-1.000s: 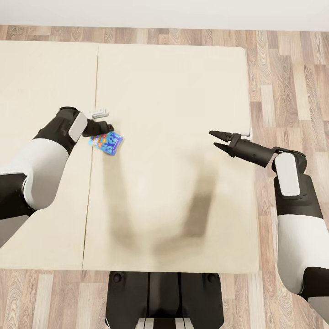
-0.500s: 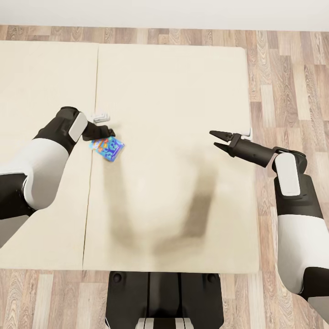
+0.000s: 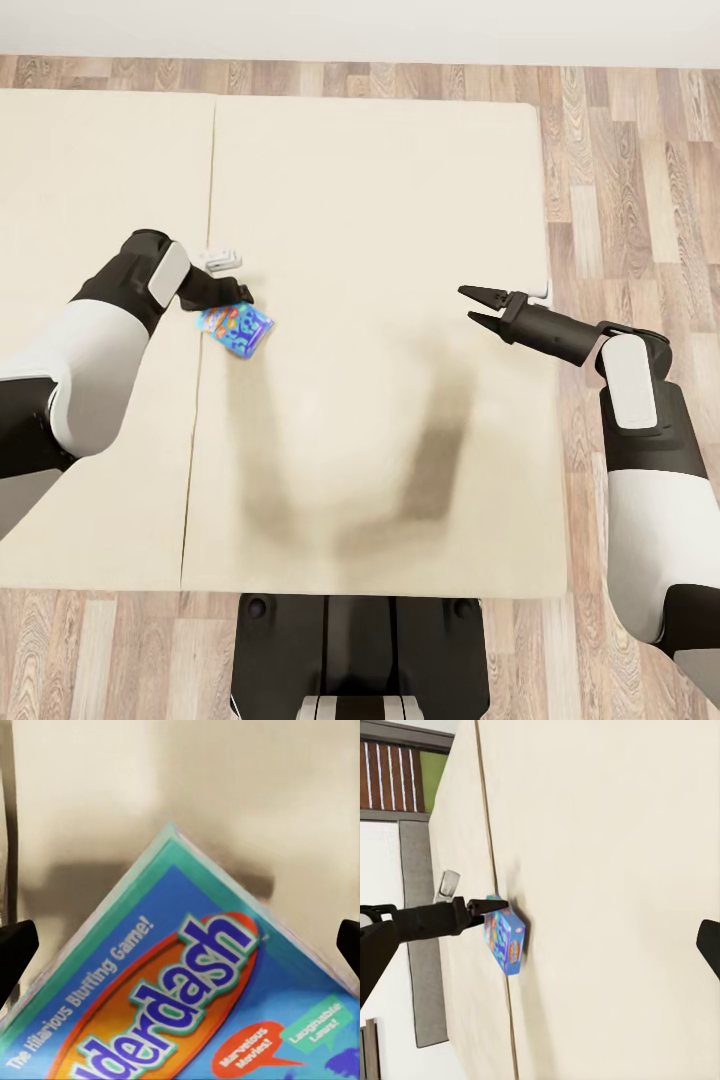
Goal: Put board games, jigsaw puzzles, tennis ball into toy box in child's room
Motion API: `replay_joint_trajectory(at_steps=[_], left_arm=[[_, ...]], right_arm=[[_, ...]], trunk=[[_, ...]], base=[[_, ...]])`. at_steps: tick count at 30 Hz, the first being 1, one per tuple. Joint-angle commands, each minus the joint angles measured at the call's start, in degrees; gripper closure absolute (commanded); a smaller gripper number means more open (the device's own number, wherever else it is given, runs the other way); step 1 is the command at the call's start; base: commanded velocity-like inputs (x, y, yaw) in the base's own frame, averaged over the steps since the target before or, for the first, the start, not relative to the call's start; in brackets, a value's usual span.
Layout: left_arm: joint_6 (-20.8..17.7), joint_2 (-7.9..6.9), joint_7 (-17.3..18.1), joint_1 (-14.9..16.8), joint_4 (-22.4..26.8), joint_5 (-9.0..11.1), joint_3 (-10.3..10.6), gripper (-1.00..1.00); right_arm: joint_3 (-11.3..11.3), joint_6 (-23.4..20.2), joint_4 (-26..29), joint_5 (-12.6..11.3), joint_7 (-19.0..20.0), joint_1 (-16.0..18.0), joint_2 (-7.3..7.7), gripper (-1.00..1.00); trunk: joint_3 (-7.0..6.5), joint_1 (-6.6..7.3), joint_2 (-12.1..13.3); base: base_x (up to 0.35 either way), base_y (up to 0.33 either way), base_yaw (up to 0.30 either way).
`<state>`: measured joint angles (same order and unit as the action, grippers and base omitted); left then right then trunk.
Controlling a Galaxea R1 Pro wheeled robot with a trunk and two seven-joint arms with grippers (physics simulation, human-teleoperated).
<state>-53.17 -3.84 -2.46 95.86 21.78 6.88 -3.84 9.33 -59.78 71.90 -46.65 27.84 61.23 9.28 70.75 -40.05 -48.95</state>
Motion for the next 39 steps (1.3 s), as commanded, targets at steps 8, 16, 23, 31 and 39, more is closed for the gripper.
replay_joint_trajectory(at_steps=[8, 16, 23, 31, 39], left_arm=[[-1.2, -0.03, -0.2, 0.3, 0.1, 0.4, -0.2, -1.00], [-1.3, 0.04, -0.2, 0.3, 0.1, 0.3, -0.1, -1.00], [-1.6, 0.01, -0.2, 0.3, 0.0, 0.3, -0.1, -1.00], [-2.7, -0.02, -0.2, 0.3, -0.1, 0.3, -0.1, -1.00], [-3.7, -0.11, -0.2, 0.3, 0.1, 0.4, 0.0, -1.00]], right_arm=[[-0.1, -0.2, 0.0, 0.5, 0.6, 0.0, -0.04, -1.00], [0.0, -0.2, 0.0, 0.5, 0.6, 0.0, 0.00, -1.00], [0.1, -0.2, 0.0, 0.6, 0.6, 0.0, -0.01, -1.00], [0.0, -0.2, 0.0, 0.6, 0.6, 0.0, -0.04, -1.00], [-0.1, -0.2, 0.0, 0.6, 0.6, 0.0, -0.05, -1.00]], trunk=[[0.03, -0.01, 0.0], [0.03, -0.01, 0.0], [-0.06, -0.01, 0.0], [-0.33, -0.01, 0.0], [-0.88, -0.01, 0.0]], base=[[0.000, 0.000, 0.000], [0.000, 0.000, 0.000], [0.000, 0.000, 0.000], [0.000, 0.000, -0.014], [0.000, 0.000, -0.065]])
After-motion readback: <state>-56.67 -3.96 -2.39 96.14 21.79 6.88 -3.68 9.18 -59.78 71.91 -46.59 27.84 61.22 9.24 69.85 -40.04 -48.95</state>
